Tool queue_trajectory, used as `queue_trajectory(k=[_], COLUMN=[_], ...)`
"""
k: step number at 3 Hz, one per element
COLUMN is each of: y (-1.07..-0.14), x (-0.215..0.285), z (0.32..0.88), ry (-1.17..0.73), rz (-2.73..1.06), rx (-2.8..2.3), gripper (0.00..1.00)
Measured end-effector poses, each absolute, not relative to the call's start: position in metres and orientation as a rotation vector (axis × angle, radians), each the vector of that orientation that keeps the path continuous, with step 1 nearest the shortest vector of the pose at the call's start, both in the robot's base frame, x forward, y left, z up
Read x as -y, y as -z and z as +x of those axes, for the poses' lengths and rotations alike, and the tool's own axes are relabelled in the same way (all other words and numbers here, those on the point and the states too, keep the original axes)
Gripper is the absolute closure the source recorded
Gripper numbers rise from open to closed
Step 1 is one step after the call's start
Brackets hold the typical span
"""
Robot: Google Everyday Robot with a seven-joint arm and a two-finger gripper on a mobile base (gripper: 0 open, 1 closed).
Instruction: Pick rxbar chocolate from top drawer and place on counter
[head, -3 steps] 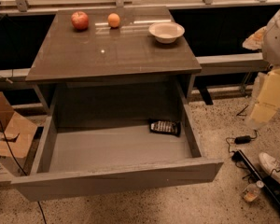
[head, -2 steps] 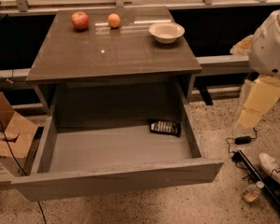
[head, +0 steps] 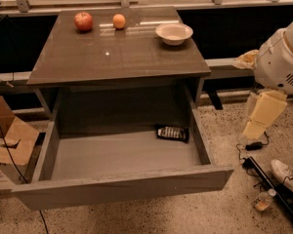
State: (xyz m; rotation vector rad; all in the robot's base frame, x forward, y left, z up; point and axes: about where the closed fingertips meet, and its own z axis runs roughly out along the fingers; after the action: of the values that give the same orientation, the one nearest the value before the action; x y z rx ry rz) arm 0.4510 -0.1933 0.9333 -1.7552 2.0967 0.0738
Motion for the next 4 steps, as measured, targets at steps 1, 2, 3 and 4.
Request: queue_trajectory(k=[1,2,3,4], y=[-0.908,-0.870,-0.828,-0.811], x=[0.171,0.153,0.147,0.136], z=[0.465,0.484,0.513,0.540], ry=[-0.079,-0.086,-0.146,-0.273], rz=[-1.807,-1.878,-1.896,-1.872], rx=[-2.106,-2.077,-2.030,-1.985], gripper=[0.00,0.00,0.00,0.00])
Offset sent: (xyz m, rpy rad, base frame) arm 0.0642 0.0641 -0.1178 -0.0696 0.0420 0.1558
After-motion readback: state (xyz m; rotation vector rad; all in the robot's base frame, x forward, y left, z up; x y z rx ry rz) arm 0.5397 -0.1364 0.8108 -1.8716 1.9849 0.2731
